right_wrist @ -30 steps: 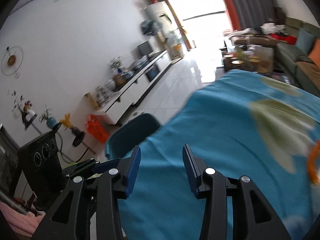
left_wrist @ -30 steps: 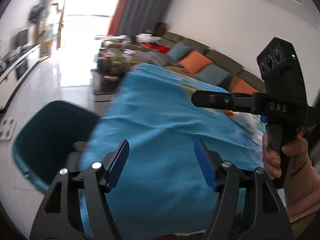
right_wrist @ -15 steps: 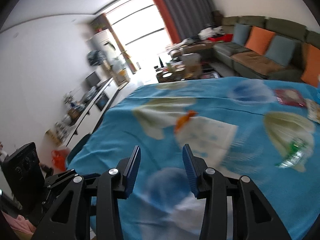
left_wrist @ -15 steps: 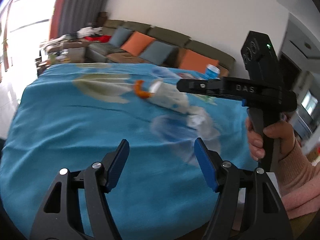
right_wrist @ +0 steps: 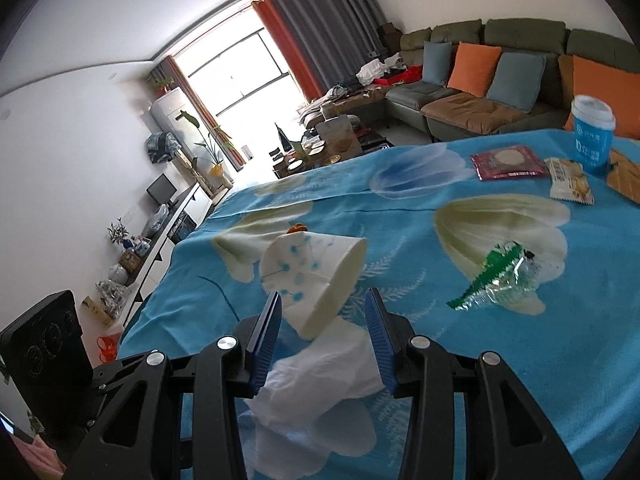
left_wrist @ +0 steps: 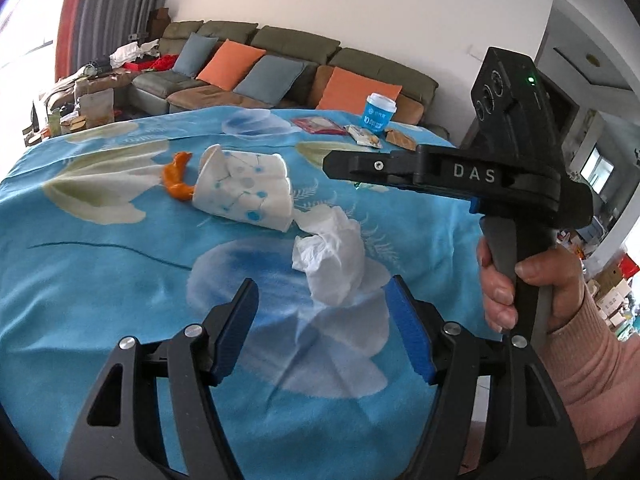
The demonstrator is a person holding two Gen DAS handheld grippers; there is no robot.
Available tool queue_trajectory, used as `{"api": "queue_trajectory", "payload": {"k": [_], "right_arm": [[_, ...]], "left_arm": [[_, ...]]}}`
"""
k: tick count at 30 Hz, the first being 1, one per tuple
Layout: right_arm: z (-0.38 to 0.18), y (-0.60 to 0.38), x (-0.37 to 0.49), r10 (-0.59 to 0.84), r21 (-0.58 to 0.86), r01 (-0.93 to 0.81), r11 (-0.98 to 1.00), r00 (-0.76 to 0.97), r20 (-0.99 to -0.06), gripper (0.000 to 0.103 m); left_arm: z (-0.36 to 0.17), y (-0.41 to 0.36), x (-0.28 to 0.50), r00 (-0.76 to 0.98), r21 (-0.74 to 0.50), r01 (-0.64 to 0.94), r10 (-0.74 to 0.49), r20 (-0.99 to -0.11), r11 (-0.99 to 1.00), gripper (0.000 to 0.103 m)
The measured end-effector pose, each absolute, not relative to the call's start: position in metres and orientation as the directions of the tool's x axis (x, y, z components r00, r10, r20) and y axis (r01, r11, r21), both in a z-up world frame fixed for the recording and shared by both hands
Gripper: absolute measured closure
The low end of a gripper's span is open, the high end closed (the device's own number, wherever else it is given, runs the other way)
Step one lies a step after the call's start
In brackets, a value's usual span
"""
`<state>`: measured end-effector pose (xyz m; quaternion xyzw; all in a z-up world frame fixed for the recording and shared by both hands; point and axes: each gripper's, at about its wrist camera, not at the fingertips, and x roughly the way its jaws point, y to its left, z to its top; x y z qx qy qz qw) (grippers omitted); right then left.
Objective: Collect trash
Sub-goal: 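Grasp the white tissue with the left gripper while the right grasps the blue-dotted paper cup, then lift the tissue with the left gripper while the right lifts the paper cup toward the bin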
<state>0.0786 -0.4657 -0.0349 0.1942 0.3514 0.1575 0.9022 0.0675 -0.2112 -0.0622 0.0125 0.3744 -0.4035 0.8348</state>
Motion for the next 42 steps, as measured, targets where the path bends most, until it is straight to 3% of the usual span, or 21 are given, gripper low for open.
{"api": "queue_trajectory", "payload": {"k": [8, 11, 13, 15, 17, 19, 24, 31, 42], "right_arm": [[-0.047, -0.465, 0.1, 0.485, 0.513, -0.173, 0.841, 0.66, -0.573, 0.062], [-0.052, -0.46, 0.113, 0.507, 0.528, -0.178, 0.83, 0.635, -0.583, 0.062], [-0.056, -0.458, 0.121, 0.514, 0.536, -0.172, 0.826, 0.62, -0.593, 0.062], [-0.061, -0.455, 0.129, 0.535, 0.556, -0.171, 0.813, 0.596, -0.599, 0.062], [-0.065, -0.454, 0.132, 0.559, 0.578, -0.176, 0.797, 0.579, -0.594, 0.066], [-0.068, -0.456, 0.131, 0.574, 0.597, -0.174, 0.783, 0.573, -0.585, 0.089], [-0.057, -0.47, 0.115, 0.586, 0.625, -0.186, 0.758, 0.615, -0.528, 0.1], [-0.031, -0.495, 0.089, 0.533, 0.604, -0.175, 0.777, 0.694, -0.484, 0.1], [-0.031, -0.48, 0.079, 0.534, 0.573, -0.204, 0.794, 0.685, -0.495, 0.1]], "left_arm": [[-0.069, -0.227, 0.081, 0.354, -0.307, 0.666, -0.651, -0.672, 0.679, 0.047], [-0.076, -0.235, 0.084, 0.331, -0.311, 0.662, -0.637, -0.696, 0.683, 0.062], [-0.081, -0.238, 0.087, 0.314, -0.318, 0.656, -0.631, -0.71, 0.685, 0.077], [-0.084, -0.237, 0.088, 0.306, -0.326, 0.652, -0.631, -0.712, 0.684, 0.083], [-0.083, -0.234, 0.087, 0.31, -0.327, 0.652, -0.634, -0.708, 0.684, 0.085], [-0.082, -0.23, 0.086, 0.32, -0.326, 0.652, -0.638, -0.7, 0.685, 0.092], [-0.077, -0.216, 0.086, 0.337, -0.34, 0.645, -0.654, -0.677, 0.684, 0.094], [-0.069, -0.195, 0.086, 0.368, -0.347, 0.631, -0.662, -0.653, 0.694, 0.095], [-0.058, -0.169, 0.076, 0.455, -0.285, 0.597, -0.609, -0.65, 0.75, 0.095]]}}
